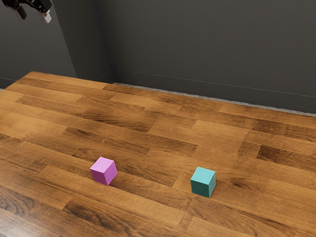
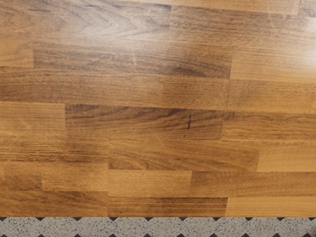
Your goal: Pick up the blue block with one arm, and put the blue block on the pink block with one arm
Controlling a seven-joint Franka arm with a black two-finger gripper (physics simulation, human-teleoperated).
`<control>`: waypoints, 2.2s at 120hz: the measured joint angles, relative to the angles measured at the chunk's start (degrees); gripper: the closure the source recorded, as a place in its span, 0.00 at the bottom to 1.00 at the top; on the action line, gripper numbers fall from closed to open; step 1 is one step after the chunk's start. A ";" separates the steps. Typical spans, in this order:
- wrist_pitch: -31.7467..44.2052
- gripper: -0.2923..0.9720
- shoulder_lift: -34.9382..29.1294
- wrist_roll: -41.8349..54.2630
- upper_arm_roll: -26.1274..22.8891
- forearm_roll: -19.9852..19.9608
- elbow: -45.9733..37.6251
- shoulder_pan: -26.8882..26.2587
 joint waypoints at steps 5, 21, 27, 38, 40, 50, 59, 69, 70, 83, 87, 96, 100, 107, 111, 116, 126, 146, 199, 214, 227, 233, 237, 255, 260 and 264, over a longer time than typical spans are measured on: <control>0.00 0.25 0.01 0.02 0.00 -0.02 0.00 0.00; -0.32 0.25 -2.66 -0.33 -0.37 0.83 0.75 -0.29; -1.06 0.25 -6.89 -0.84 -0.59 1.88 1.65 -1.45; -2.32 0.25 -10.99 -1.66 -0.82 3.26 1.95 -4.02; -2.55 0.25 -11.34 -1.81 -0.84 3.46 1.95 -4.61; -3.41 0.25 -11.67 -2.47 -0.74 4.12 1.85 -8.47; -3.87 0.25 -11.59 -2.99 -0.46 4.45 1.77 -10.94; -4.15 0.25 -11.18 -3.49 -0.30 4.62 1.71 -11.20; -4.17 0.25 -11.15 -3.54 -0.28 4.64 1.71 -11.15; -4.34 0.25 -10.28 -4.08 -0.19 4.73 1.68 -9.73; -4.36 0.25 -9.59 -4.23 -0.22 4.62 1.68 -9.19; -4.34 0.25 -7.44 -4.60 -0.67 4.24 1.68 -7.62; -4.34 0.25 -6.66 -4.75 -0.72 3.55 1.44 -7.15; -4.02 0.25 -6.27 -4.97 -0.56 2.71 -1.71 -7.05; -3.64 0.25 -6.64 -5.07 -0.36 2.44 -4.20 -7.35; -1.84 0.25 -8.90 -5.26 -0.23 2.21 -11.09 -7.95; 2.38 0.25 -14.41 -6.06 0.08 2.02 -24.52 -10.65; 9.43 0.25 -24.17 -8.52 3.68 1.08 -48.10 -19.35; 31.41 0.25 9.53 -21.79 4.74 -8.29 -39.08 -36.62; 34.93 0.25 17.57 -26.89 4.60 -10.27 -32.73 -38.47; 36.59 0.25 21.98 -30.57 4.54 -10.61 -30.82 -39.81; 37.10 0.25 23.72 -32.05 4.48 -10.74 -30.01 -40.22; 37.37 0.25 24.42 -32.98 4.29 -10.75 -29.59 -40.48; 37.97 0.25 25.20 -36.51 3.38 -7.95 -29.11 -41.29; 38.03 0.25 25.21 -37.34 3.31 -7.40 -29.12 -41.55; 38.04 0.25 25.19 -37.98 3.28 -7.09 -29.32 -41.76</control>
